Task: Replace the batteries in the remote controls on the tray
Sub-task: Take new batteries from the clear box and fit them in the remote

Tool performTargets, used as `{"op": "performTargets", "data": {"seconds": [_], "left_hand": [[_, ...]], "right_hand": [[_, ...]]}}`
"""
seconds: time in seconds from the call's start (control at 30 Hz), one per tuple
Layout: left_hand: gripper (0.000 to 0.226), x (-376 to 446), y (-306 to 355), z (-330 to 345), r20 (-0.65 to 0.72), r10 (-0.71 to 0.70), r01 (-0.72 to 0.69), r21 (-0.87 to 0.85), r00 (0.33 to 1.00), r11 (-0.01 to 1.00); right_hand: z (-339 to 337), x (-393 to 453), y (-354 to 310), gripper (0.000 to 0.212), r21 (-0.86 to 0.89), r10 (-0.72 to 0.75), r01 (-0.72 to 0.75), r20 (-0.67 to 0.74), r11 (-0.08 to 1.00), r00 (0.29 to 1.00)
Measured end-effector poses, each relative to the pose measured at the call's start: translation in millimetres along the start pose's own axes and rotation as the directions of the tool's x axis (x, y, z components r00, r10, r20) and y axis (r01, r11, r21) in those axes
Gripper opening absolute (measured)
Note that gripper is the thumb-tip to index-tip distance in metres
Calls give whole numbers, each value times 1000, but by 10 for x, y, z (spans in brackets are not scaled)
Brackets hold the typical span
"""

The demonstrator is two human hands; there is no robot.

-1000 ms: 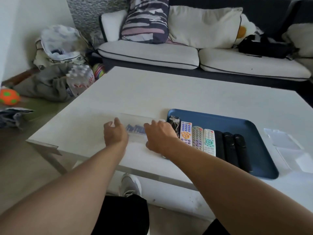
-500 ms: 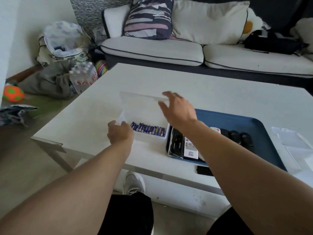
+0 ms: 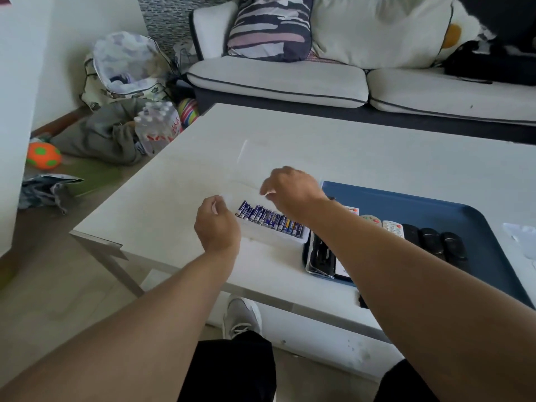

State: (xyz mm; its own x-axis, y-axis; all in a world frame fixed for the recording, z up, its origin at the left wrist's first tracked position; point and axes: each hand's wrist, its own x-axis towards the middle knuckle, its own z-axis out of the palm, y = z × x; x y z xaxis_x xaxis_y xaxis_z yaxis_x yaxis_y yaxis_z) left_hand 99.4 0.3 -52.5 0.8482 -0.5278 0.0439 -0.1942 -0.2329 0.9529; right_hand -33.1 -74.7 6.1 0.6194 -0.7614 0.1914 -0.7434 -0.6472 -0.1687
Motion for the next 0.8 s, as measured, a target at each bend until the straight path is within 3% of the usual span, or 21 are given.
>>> {"op": "performTargets", "data": {"seconds": [0.1,0.2,0.27,0.43,0.6,0.8], "left_hand": [[29,-23,14,-5,-5,82,-82,-13,997,997],[30,-33,0,-22,-1,129,-129,-8,992,992],[30,-24,-26,-31,4,144,-144,-13,990,989],[29,-14,-66,-41,11,162,-162,-15,987,987],[28,-11,-78,-58,23,149,-149,-20,989,989],[29,15,-129,-82,47,102,-102,5,994,995]], "right_hand": [[17,144,-260,28,-24,-120,128,211,992,970],[55,207,-410,19,-134,-142,190,304,973,942],[76,216,-451,26,-175,-144,208,320,962,936],[172,287,-482,21,-236,-259,332,290,913,921],[294,353,-528,25,-217,-287,340,244,915,926],[339,373,-524,31,-175,-263,322,293,930,919]]}}
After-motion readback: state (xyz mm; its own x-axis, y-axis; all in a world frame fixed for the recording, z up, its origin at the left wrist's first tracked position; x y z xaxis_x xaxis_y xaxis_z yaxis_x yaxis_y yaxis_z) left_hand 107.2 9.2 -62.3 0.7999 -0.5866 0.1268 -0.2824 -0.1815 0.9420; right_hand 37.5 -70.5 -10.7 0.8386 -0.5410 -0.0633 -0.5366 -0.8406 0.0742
